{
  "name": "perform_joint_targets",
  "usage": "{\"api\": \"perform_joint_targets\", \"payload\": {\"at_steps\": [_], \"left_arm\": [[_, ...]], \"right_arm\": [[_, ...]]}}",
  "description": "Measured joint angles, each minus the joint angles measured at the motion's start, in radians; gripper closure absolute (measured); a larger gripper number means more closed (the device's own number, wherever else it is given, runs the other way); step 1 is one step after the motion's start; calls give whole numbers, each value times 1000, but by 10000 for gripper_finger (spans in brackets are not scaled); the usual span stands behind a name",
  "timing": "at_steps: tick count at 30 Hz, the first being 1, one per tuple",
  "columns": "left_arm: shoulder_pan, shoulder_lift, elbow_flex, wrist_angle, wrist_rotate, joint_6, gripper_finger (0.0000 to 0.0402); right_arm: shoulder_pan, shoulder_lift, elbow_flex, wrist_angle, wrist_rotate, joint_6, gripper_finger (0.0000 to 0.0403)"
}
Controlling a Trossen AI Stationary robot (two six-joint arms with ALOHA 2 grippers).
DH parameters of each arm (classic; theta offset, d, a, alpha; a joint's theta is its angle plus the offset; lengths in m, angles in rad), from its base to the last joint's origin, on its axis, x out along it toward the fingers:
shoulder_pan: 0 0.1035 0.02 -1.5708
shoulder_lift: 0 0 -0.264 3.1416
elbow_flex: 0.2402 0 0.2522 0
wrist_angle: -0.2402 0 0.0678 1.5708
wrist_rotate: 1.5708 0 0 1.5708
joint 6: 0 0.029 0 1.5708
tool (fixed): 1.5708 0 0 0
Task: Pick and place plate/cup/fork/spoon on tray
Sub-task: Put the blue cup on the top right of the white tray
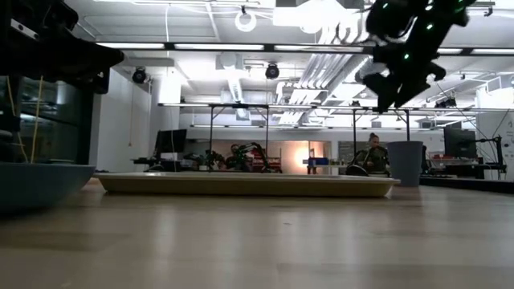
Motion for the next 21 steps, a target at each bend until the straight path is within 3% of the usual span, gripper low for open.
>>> {"api": "perform_joint_targets", "payload": {"at_steps": [7, 21], "left_arm": [[0, 0, 0, 0, 0, 0, 401], [0, 0, 0, 0, 0, 0, 401]], "right_arm": [[-91, 128, 10, -17, -58, 54, 178], [-175, 293, 11, 34, 19, 113, 183]]}}
